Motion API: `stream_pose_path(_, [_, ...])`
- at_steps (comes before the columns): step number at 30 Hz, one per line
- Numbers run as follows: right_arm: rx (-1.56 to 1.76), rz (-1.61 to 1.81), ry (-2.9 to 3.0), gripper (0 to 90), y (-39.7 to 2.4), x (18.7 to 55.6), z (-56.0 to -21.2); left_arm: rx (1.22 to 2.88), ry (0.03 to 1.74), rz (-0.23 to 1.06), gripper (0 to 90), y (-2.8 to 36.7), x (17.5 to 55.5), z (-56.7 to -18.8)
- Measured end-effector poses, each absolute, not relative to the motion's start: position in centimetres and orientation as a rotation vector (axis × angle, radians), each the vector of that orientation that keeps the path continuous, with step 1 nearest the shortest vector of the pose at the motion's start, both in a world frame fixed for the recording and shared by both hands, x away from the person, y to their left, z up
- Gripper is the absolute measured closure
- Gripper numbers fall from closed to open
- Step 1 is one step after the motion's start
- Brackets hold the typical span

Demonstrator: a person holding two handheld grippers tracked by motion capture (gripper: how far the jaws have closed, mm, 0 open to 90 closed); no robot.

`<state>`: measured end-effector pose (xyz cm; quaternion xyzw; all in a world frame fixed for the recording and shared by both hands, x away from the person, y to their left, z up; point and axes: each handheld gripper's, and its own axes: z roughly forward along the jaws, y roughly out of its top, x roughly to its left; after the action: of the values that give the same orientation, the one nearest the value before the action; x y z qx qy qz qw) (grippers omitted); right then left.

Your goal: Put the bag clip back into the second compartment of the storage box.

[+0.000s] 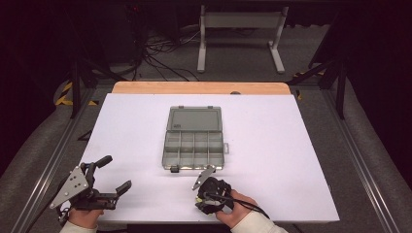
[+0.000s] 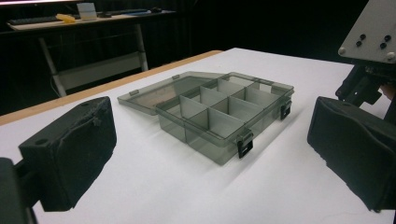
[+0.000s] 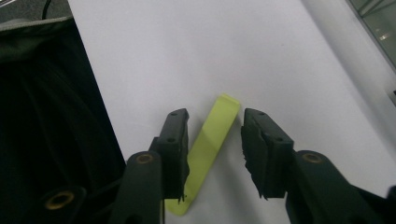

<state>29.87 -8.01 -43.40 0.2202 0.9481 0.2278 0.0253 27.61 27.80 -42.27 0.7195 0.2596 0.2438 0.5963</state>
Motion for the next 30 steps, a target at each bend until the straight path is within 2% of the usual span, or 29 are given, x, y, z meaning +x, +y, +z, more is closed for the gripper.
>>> stream_pose_path(3, [0.680,0.698,2.933,71.3,-8.0,29.8,-43.4,1.671,0.602,0.566,1.8,27.8,27.6,-42.3])
stream_pose_path(4, [0.680,0.698,2.933,71.3,-8.0,29.8,-43.4,1.671,0.602,0.566,1.8,27.8,27.6,-42.3])
stream_pose_path(5, [0.693,0.701,2.934,75.6,-8.0,29.8,-43.4,1.671,0.602,0.566,1.8,27.8,27.6,-42.3])
stream_pose_path(7, [0.708,0.703,2.936,77.1,-8.0,29.9,-43.4,1.670,0.603,0.566,1.8,27.8,27.6,-42.3])
stream_pose_path(30, [0.730,0.870,2.869,77.7,-9.2,30.2,-40.7,1.676,0.596,0.571,1.8,27.8,27.7,-42.3])
